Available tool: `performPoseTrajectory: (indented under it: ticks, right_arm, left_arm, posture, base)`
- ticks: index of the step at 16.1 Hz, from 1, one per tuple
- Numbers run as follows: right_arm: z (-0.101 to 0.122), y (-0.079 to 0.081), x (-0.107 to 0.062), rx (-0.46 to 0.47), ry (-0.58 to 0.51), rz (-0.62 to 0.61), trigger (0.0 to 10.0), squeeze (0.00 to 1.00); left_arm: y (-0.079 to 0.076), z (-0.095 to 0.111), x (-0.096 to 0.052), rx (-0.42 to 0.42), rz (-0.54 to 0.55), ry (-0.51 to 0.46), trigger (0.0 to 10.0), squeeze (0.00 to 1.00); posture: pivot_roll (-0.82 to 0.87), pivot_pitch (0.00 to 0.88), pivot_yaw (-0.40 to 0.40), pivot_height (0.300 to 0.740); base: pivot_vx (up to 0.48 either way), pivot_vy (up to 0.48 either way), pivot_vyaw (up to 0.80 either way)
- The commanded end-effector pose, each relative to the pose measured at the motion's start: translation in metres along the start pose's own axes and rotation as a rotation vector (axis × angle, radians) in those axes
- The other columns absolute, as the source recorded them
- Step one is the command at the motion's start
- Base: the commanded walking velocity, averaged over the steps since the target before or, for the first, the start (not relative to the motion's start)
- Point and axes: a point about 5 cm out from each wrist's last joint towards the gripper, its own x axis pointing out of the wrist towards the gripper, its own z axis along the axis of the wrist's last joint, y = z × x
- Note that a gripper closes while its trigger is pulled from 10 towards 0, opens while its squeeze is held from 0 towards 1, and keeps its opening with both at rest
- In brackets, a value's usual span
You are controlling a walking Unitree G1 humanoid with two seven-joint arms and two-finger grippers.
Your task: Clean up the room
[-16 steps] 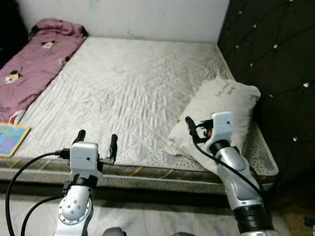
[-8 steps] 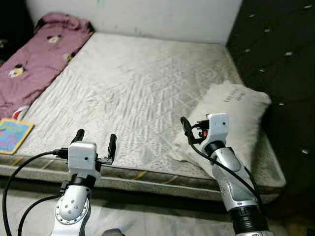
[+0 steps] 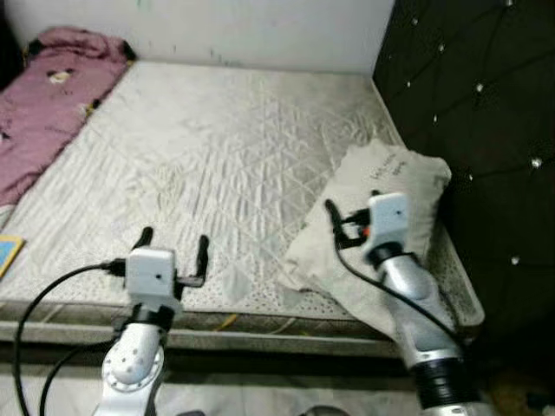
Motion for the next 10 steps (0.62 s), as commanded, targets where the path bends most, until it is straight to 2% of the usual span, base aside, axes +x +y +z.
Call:
performPoseTrajectory:
  ticks: [1, 3, 5, 10]
  right_arm:
    - [0.0014, -0.0041, 0.0028, -0.032, -0.005, -0.03, 10.0, 0.0]
    - [-0.0008, 0.0, 0.0031, -0.03, 0.009, 0.001, 10.0, 0.0]
    - [-0.0024, 0.0015, 0.0022, 0.006, 0.018, 0.012, 10.0, 0.0]
    - [-0.0029, 0.0013, 0.0029, 0.004, 0.022, 0.019, 10.0, 0.0]
  left_arm:
    - [0.0015, -0.0004, 0.0, 0.015, 0.007, 0.008, 10.0, 0.0]
    - [0.0005, 0.0008, 0.0008, 0.021, 0.005, 0.004, 10.0, 0.0]
    - [0.0006, 0.0013, 0.001, 0.016, 0.005, 0.004, 10.0, 0.0]
    - [0.0002, 0.0015, 0.0015, 0.015, 0.005, 0.003, 10.0, 0.0]
  posture:
    - [-0.04, 0.0, -0.048, 0.74]
    - [-0.04, 0.0, -0.047, 0.74]
    - [-0.04, 0.0, -0.046, 0.74]
    - [-0.04, 0.0, -0.049, 0.74]
  base:
    - [0.0, 0.0, 0.0]
    - [0.0, 0.0, 0.0]
    - [0.0, -0.326, 0.0]
    - [0.0, -0.34, 0.0]
